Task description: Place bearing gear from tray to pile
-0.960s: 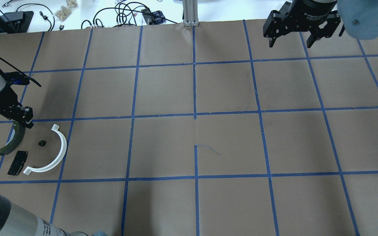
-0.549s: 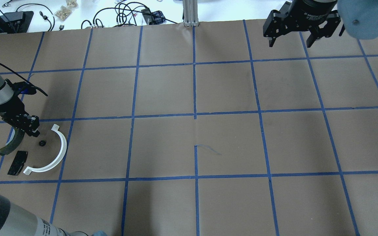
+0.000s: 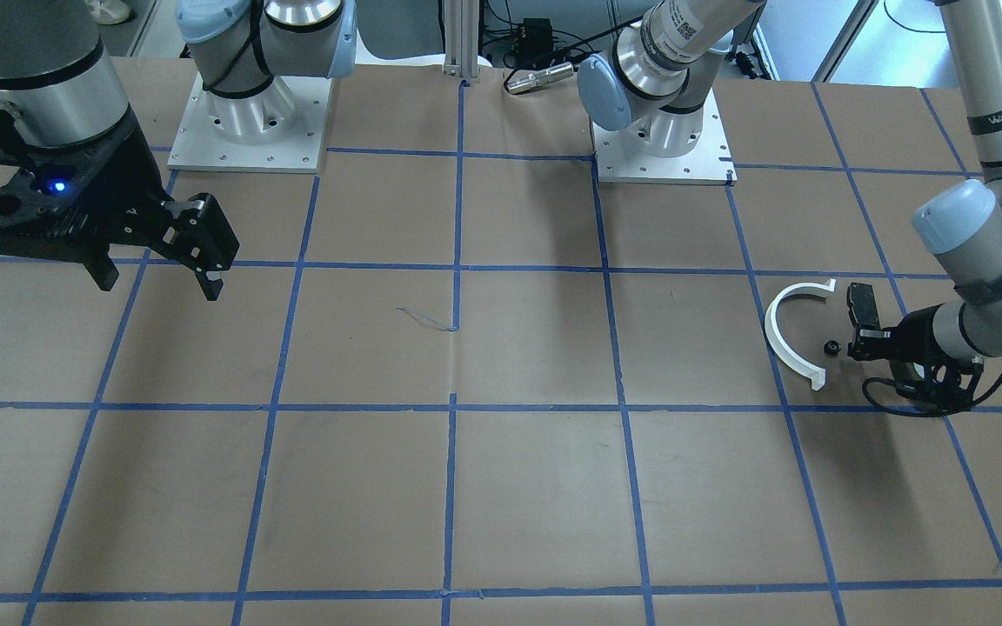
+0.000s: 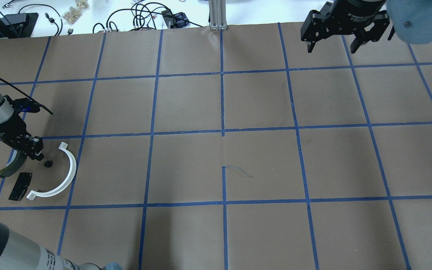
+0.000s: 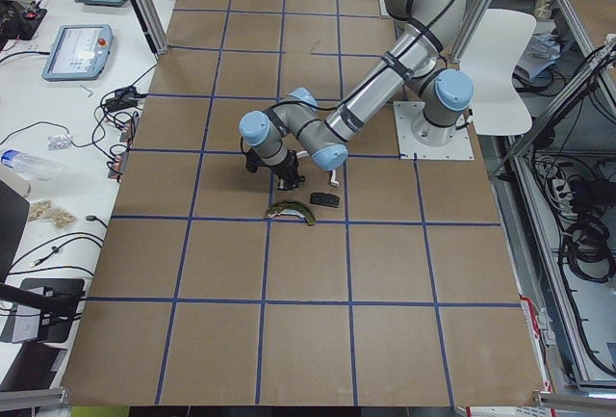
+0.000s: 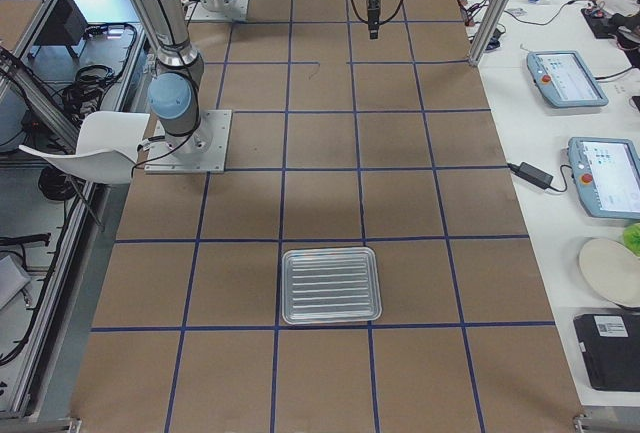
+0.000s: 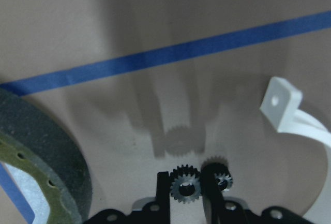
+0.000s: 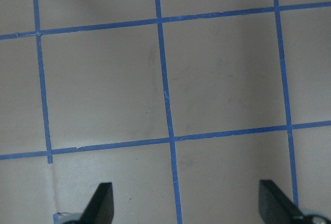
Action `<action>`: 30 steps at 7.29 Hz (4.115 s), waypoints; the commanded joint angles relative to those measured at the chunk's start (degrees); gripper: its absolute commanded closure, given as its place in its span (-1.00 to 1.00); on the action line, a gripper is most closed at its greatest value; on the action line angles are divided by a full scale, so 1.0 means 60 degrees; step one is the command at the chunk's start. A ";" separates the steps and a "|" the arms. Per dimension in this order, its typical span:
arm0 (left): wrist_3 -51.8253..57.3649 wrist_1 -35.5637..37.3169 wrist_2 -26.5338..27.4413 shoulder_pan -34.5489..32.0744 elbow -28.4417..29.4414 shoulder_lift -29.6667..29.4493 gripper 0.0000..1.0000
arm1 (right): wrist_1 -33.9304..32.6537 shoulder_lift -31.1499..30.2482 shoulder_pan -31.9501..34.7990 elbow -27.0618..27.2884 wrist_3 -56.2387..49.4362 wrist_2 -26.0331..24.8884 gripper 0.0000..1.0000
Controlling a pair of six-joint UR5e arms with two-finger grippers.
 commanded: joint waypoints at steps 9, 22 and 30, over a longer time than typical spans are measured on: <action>0.0067 0.0011 -0.0079 0.0023 -0.0254 0.0094 -0.59 | 0.1455 -0.0066 0.0015 -0.0615 -0.0005 0.0392 -1.00; -0.8263 -0.5907 -0.1925 -0.6169 0.5741 0.1821 -1.00 | 0.1205 0.0155 0.0015 -0.0688 0.0069 -0.0121 -1.00; -0.8121 -0.4017 -0.1793 -0.5748 0.2678 0.3624 -1.00 | 0.1190 0.0170 0.0015 -0.0644 0.0054 -0.0018 -1.00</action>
